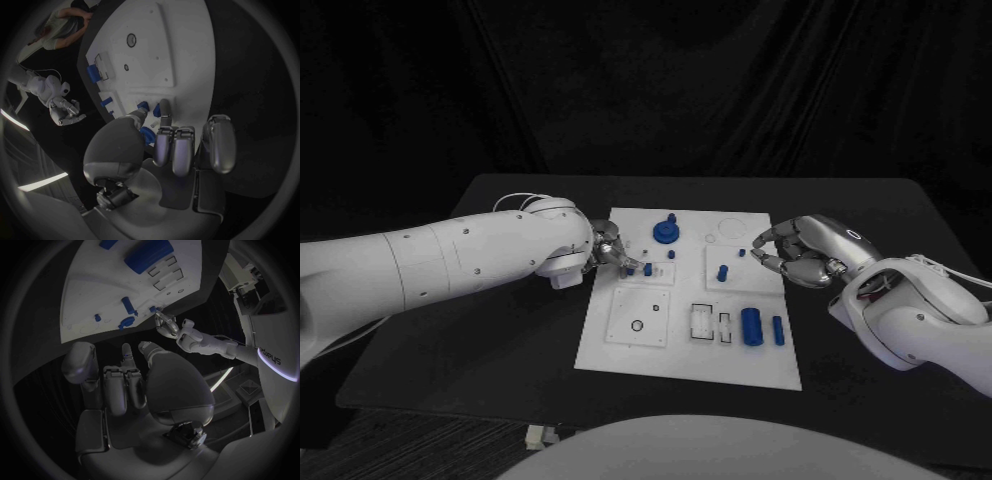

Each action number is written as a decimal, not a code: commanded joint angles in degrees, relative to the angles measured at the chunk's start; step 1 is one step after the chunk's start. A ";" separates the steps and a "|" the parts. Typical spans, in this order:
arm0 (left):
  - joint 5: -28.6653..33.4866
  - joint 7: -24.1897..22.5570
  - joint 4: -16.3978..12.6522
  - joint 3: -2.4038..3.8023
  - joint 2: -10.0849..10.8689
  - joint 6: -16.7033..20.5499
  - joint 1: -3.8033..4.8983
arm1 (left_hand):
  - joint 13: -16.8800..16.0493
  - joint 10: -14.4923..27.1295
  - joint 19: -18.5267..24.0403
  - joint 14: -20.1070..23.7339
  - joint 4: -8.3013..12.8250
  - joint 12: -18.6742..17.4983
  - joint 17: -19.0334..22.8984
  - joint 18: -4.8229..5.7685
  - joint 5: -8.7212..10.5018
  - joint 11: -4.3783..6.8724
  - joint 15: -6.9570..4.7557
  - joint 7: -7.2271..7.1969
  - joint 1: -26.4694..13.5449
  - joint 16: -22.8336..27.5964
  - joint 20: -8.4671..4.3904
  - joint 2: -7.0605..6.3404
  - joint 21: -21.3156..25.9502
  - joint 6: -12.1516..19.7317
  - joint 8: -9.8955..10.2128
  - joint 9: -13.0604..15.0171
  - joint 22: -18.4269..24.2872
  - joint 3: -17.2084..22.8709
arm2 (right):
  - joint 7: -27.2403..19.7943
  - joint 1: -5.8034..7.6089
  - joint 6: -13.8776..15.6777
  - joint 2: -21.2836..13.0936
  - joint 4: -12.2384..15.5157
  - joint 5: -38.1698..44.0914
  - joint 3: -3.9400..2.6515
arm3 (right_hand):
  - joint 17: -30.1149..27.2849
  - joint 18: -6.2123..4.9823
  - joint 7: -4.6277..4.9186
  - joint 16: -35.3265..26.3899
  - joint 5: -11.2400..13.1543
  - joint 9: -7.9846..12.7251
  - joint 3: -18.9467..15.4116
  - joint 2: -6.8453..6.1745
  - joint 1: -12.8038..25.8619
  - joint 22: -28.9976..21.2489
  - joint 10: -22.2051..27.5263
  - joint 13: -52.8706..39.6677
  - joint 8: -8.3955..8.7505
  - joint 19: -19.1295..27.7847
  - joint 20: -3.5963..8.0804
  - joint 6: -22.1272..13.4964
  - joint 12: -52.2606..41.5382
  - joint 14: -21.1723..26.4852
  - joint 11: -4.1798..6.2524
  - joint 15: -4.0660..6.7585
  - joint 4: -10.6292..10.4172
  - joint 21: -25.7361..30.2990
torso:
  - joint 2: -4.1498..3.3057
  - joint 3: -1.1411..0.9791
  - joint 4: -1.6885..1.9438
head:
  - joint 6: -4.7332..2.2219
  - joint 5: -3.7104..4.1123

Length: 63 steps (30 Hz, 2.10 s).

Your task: Assemble the parts on the task board

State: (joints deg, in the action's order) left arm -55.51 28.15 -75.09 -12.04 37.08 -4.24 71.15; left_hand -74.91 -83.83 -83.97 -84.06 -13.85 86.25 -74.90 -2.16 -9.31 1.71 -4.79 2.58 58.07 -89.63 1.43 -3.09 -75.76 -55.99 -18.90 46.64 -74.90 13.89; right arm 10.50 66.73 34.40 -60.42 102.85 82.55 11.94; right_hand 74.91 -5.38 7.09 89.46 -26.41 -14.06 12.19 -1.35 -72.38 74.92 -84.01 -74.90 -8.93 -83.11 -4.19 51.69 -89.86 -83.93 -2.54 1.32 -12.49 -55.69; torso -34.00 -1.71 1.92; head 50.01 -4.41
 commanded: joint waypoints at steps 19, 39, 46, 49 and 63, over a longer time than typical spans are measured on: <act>0.26 -0.81 -0.09 -0.18 1.03 2.21 -0.23 | -12.96 -3.97 -0.44 -5.80 -2.89 0.38 -14.67 -0.82 5.13 -0.66 0.55 0.53 -4.82 -0.04 0.76 3.30 0.14 4.90 -5.23 4.90 -11.15 -11.03 | 0.94 -0.32 -0.34 0.04 -0.03 0.20 -0.03 | 12.52 -0.52 0.13 -0.22 -0.63 0.12 0.24 0.10 -0.84 7.14 -5.99 -15.10 0.44 0.27 0.01 0.33 -0.14 -5.53 0.09 0.36 0.47 0.37 | -0.01 0.01 -0.01 | -0.01 -0.21; -8.12 -23.06 -4.68 -0.12 5.70 22.82 3.69 | -15.09 -6.17 -2.69 -5.94 -2.52 3.75 -15.10 0.31 2.59 -0.16 0.13 -0.06 1.23 -0.37 0.23 6.43 -5.64 8.44 -11.87 9.86 -12.67 -20.17 | 0.65 -0.29 0.73 -1.17 0.56 0.20 -0.04 | 12.49 -0.50 0.14 -0.23 -0.79 0.14 0.32 0.06 -1.00 7.17 -5.99 -15.10 0.48 0.24 0.02 0.31 -0.14 -5.53 0.09 0.37 0.62 0.27 | 0.02 -0.01 -0.03 | -0.01 -0.21; -20.31 -42.27 -1.69 -0.13 3.35 26.11 4.54 | 33.22 29.84 0.67 -4.56 -2.53 -65.04 -12.01 -0.51 -0.82 -4.45 4.54 3.11 27.33 1.90 2.84 1.16 -0.64 8.79 4.64 -9.61 -11.28 -10.53 | -1.09 -0.25 2.60 -1.88 1.53 0.20 -0.05 | 12.86 -0.38 0.05 -0.11 -1.04 0.10 0.34 0.13 -0.67 7.35 -5.99 -15.10 0.34 -0.02 0.07 0.79 -0.14 -5.61 0.18 0.43 0.36 -0.48 | -0.01 -0.02 -0.08 | -0.01 -0.02; -28.93 -46.02 0.49 -0.14 1.73 27.57 3.90 | 40.91 33.54 1.51 -4.00 -2.81 -71.36 -10.80 -0.98 -0.24 -5.14 3.66 2.39 28.46 2.75 3.25 -1.05 0.81 8.74 9.93 -15.72 -10.84 -8.75 | -2.06 -0.24 3.14 -1.99 1.63 0.20 -0.05 | 12.47 -0.32 -0.12 -0.21 -0.99 0.10 0.24 0.17 -0.05 7.47 -5.99 -15.10 0.30 -0.26 0.19 1.18 -0.14 -5.54 0.36 0.57 -0.15 -0.95 | -0.11 0.04 0.00 | -0.01 0.12; -50.32 -47.49 9.01 -0.13 -5.91 28.25 0.35 | 61.16 35.53 0.93 -4.56 -1.78 -75.62 -10.67 -1.46 6.32 0.61 -1.00 -3.34 30.37 2.81 -0.63 -7.76 3.41 1.77 14.44 -30.91 -10.18 0.99 | -3.71 -0.27 3.11 -1.69 1.52 0.20 -0.04 | 12.17 -0.32 -0.34 -0.29 1.92 0.26 -0.21 0.28 1.17 7.43 -5.99 -15.10 0.59 -0.39 0.37 1.43 -0.14 -5.49 0.58 0.77 -1.44 -0.85 | -0.14 0.11 -0.04 | -0.01 0.23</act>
State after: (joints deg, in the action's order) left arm -100.04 -18.00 -66.47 -12.24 31.51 24.98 71.60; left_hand -14.01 -48.03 -82.85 -83.84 -15.56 10.38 -74.92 -3.09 -3.31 2.32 -5.64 -0.81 89.07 -86.90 0.90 -10.86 -72.50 -53.88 -4.12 15.88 -74.93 14.58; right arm 7.62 66.52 36.43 -62.19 104.27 82.54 11.92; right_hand 74.90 -5.38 6.88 89.46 -24.74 -13.87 11.87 -1.19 -71.44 74.90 -83.98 -74.90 -8.70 -83.32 -3.98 52.71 -89.86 -83.95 -2.51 1.74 -13.76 -56.41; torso -34.13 -1.66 1.91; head 50.01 -4.11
